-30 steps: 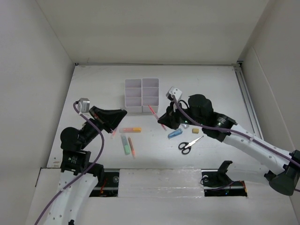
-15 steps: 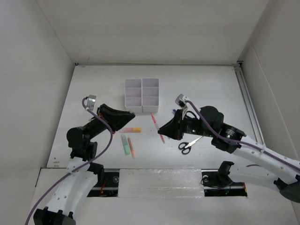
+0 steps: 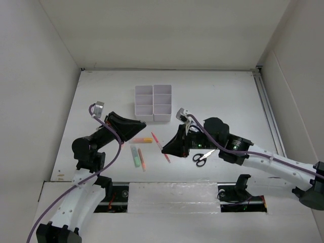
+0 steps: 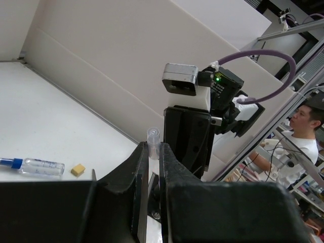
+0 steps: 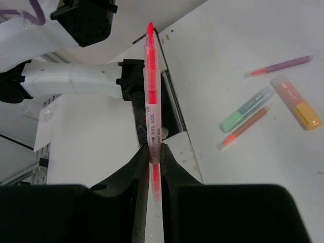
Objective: Sort the stationery into containers
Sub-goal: Pick up the pen from the center of the board, then close the pen cap on the pen.
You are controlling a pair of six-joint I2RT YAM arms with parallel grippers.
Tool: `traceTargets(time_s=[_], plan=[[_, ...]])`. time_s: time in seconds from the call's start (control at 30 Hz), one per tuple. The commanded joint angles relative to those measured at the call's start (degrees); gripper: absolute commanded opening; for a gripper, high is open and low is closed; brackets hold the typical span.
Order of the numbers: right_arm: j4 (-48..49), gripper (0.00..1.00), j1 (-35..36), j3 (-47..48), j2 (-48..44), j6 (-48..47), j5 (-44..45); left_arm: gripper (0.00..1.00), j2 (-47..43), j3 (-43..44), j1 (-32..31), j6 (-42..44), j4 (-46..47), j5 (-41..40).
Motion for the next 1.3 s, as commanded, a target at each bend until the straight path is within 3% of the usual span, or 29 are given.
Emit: traceTargets(time_s=[0.0, 1.27], plan=[[4.97, 0.00, 1.03, 1.68, 0.80, 0.03, -2.20, 0.00, 0.13, 1.90, -0.32, -0.29, 3.03, 0.96], [5.59, 0.00, 3.05, 5.64, 3.62, -4.80, 5.53, 0.00, -1.45, 0.84, -0.32, 0.24, 1.54, 3.60]])
